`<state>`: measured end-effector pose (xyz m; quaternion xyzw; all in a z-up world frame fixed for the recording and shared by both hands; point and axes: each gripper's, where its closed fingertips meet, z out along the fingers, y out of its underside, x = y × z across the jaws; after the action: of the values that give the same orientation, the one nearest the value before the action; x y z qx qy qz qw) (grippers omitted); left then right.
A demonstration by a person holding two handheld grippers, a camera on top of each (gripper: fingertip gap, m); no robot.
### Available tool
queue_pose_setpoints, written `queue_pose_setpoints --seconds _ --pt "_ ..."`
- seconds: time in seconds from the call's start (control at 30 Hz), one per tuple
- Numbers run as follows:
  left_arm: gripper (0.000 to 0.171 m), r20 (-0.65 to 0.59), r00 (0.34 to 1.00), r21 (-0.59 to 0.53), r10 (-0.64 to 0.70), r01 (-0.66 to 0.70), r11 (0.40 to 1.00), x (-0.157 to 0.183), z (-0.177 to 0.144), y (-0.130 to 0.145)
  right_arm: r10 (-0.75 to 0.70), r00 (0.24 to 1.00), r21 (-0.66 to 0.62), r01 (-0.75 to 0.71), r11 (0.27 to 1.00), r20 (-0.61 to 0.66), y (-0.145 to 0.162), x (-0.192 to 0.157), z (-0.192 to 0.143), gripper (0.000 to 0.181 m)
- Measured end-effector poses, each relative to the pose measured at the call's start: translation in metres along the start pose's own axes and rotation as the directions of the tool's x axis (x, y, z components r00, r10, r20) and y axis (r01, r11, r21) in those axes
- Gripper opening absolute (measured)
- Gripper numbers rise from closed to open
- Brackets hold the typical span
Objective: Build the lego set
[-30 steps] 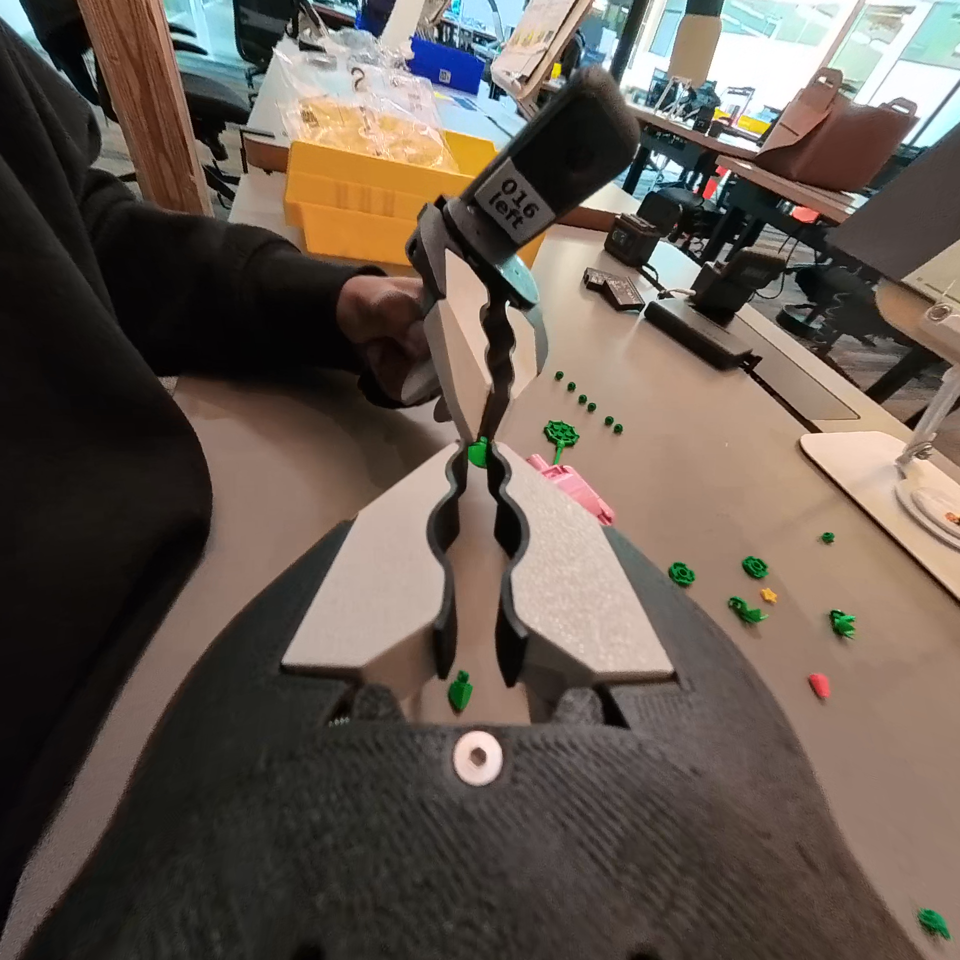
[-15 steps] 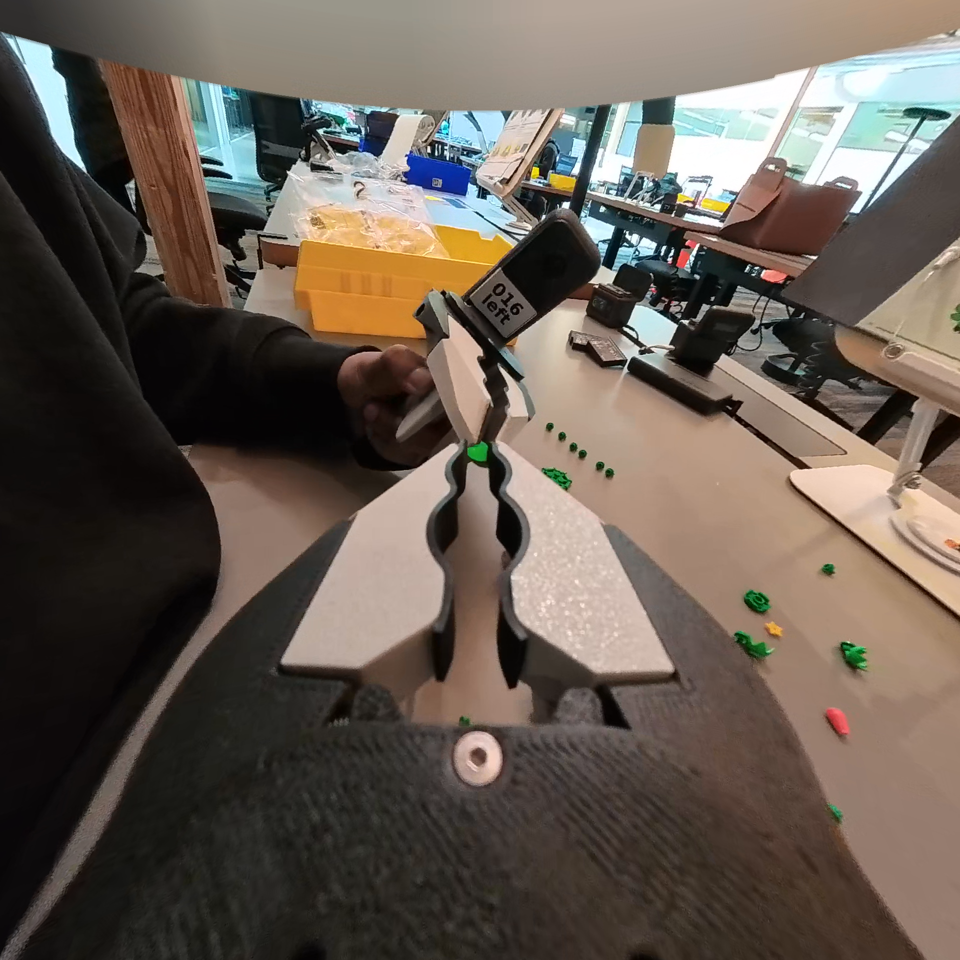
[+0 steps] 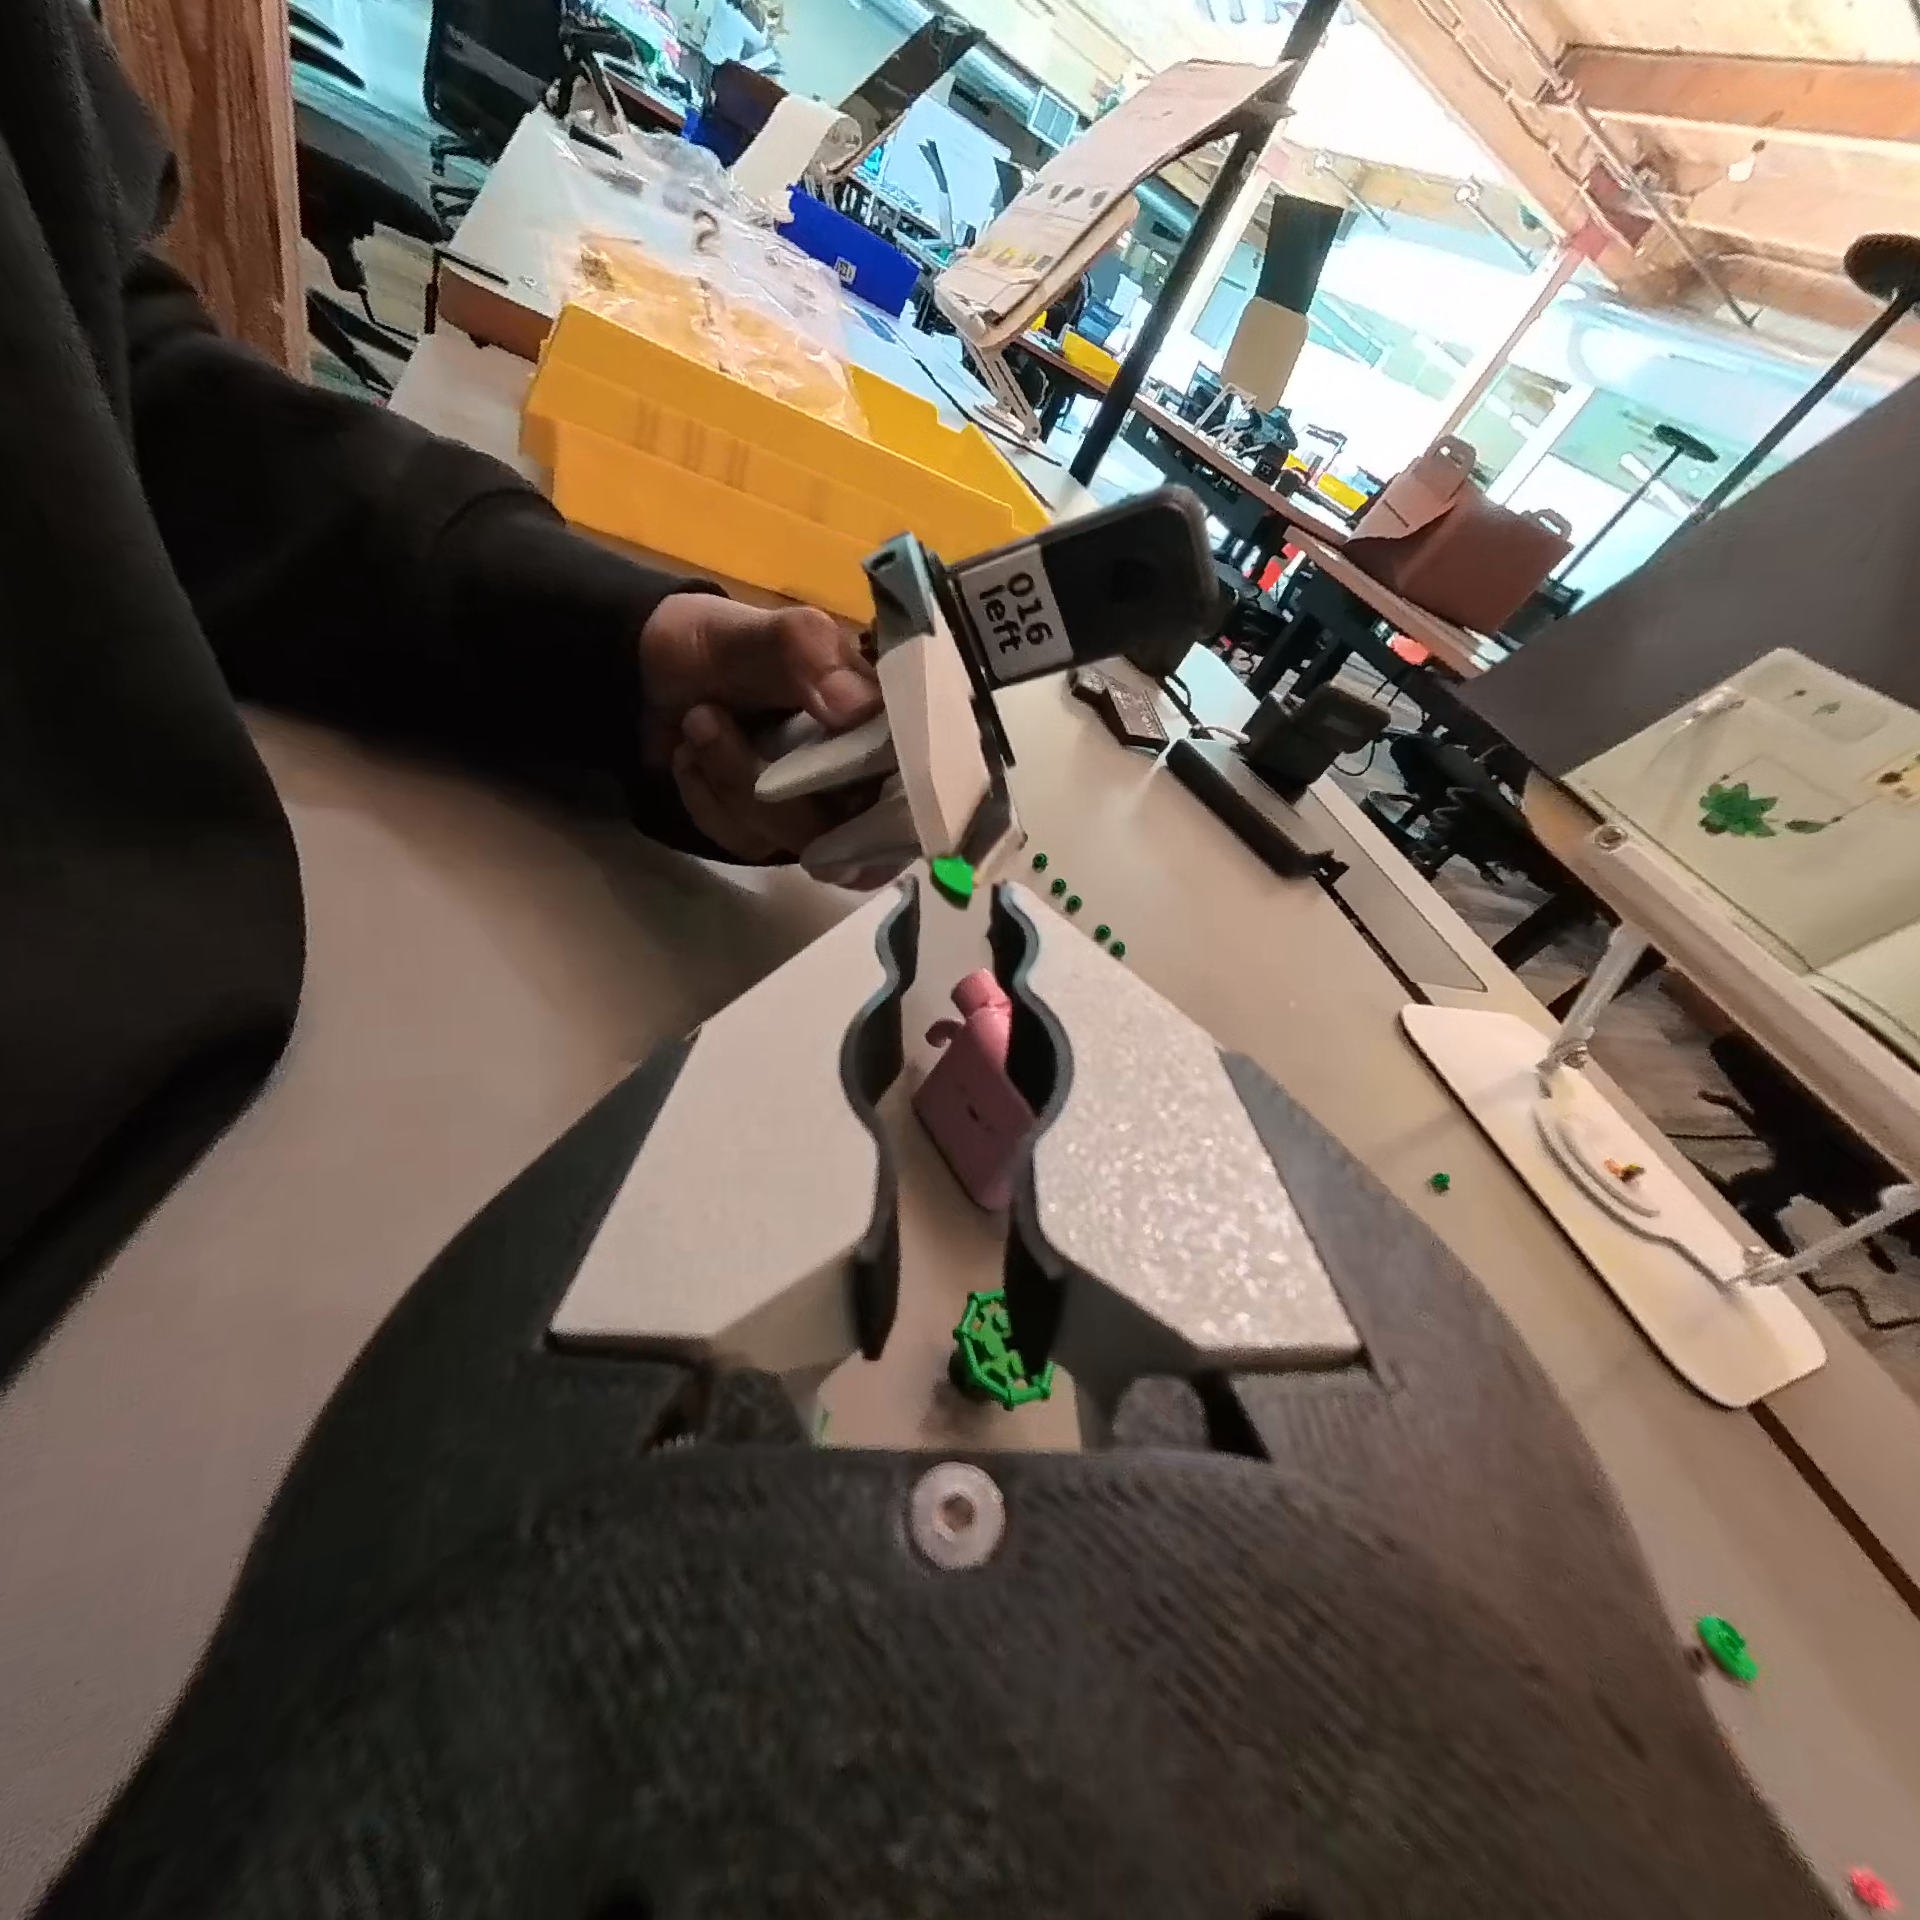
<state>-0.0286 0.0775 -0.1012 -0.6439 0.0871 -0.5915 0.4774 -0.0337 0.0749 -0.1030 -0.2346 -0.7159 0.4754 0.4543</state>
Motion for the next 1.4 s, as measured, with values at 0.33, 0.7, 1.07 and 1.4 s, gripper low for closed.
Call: queue_pose_setpoints --seconds 0.33,0.7,1.07,1.4 --pt "0.0 -0.01 0.999 -0.015 -0.032 0.032 0.999 -0.0011 0.0009 0.0033 -0.012 1.0 0.018 0.012 1.0 0.02 -0.0025 -0.0029 -0.0013 0.005" --pt "0.0 -0.011 1.0 -0.024 -0.014 0.014 1.0 0.001 0.0023 0.0039 -0.024 0.999 0.001 0.024 1.0 0.028 0.0005 -0.0041 -0.0007 0.005" --pt "0.0 -0.023 0.999 -0.014 -0.048 0.048 0.999 -0.0018 0.0021 0.0052 -0.053 0.998 -0.026 0.054 0.998 0.024 0.0038 -0.0044 -0.0006 0.003" --pt "0.0 -0.079 0.988 0.028 -0.135 0.138 0.99 -0.0018 0.0032 0.0032 -0.18 0.983 -0.058 0.178 0.982 -0.033 0.0036 -0.0019 -0.0019 0.002"
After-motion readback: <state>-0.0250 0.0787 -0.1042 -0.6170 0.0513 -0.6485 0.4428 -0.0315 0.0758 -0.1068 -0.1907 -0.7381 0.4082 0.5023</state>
